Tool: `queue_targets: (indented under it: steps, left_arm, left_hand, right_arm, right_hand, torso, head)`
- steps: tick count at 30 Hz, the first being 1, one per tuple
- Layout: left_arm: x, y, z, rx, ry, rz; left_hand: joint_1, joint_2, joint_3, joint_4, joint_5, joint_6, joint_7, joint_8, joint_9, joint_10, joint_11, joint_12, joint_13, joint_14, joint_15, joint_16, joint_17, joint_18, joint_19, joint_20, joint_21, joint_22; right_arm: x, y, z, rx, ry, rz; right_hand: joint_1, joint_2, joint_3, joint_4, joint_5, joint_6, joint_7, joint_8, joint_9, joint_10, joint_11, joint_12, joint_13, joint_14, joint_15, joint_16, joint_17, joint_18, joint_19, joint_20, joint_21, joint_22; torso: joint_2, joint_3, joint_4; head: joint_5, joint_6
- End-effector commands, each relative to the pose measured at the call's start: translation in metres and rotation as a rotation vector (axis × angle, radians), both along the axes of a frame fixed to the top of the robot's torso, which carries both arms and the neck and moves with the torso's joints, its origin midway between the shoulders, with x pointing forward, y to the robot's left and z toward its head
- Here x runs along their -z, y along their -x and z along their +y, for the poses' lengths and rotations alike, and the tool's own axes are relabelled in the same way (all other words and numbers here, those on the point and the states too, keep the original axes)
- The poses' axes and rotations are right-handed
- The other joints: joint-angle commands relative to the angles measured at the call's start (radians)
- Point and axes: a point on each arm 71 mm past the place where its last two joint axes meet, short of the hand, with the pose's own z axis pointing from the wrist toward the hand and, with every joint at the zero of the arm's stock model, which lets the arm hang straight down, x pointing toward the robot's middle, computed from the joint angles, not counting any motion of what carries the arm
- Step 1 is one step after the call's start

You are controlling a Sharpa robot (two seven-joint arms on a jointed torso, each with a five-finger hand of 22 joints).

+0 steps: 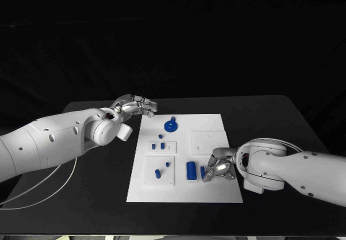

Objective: Assemble the parts on the task board

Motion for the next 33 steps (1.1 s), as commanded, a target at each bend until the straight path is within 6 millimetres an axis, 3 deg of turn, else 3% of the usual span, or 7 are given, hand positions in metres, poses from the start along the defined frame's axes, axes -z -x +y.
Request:
queue_targets:
  steps: [1, 11, 33]
  left_arm:
    - [-0.0010, 0.0003, -0.0027, 0.018, 0.006, -0.005]
    - [-0.0010, 0.0004, -0.0024, 0.018, 0.005, -0.005]
    - [-0.0008, 0.0006, -0.0020, 0.017, 0.004, -0.004]
  left_hand:
    - [-0.008, -0.001, -0.001, 0.006, 0.001, -0.008, 0.001, 0.005, -0.002, -0.005, 0.001, 0.001, 0.000, 0.006, 0.000, -0.005, 0.002, -0.004, 0.004, 0.004, -0.005, 0.001]
    - [-0.008, -0.001, -0.001, 0.006, 0.001, -0.009, 0.002, 0.005, -0.002, -0.005, 0.001, 0.001, 0.000, 0.006, 0.000, -0.005, 0.003, -0.004, 0.004, 0.004, -0.005, 0.002]
    - [-0.007, -0.001, -0.001, 0.006, 0.001, -0.009, 0.001, 0.005, -0.002, -0.005, 0.001, 0.002, 0.000, 0.006, 0.000, -0.007, 0.005, -0.004, 0.004, 0.004, -0.006, 0.003]
  right_arm:
    - [0.0020, -0.0016, -0.0026, -0.009, 0.034, -0.001]
    - [0.0057, -0.0021, -0.0011, -0.009, 0.057, 0.012]
    - [0.0116, -0.0064, -0.0049, -0.001, 0.097, -0.013]
  right_hand:
    - [0.002, 0.005, 0.005, -0.001, 0.000, 0.008, 0.001, 0.004, 0.001, 0.006, 0.000, -0.005, 0.001, 0.002, -0.006, -0.003, -0.001, 0.054, -0.004, 0.004, 0.001, 0.013]
    - [-0.001, -0.005, 0.005, -0.012, 0.001, 0.007, 0.002, 0.004, 0.001, 0.006, 0.001, -0.005, 0.002, 0.002, -0.005, -0.003, -0.001, 0.054, -0.004, 0.005, 0.004, 0.015]
    - [-0.005, -0.004, 0.003, -0.019, 0.001, 0.008, 0.002, 0.005, 0.000, 0.007, 0.001, -0.005, 0.003, 0.003, -0.004, -0.002, -0.001, 0.054, -0.003, 0.007, 0.005, 0.016]
  torso:
    - [0.000, -0.0003, 0.0001]
    - [0.000, -0.0003, 0.0004]
    - [0.000, 0.0002, -0.0004]
  head:
    - [0.000, 0.000]
    - [0.000, -0.001]
    - [0.001, -0.004]
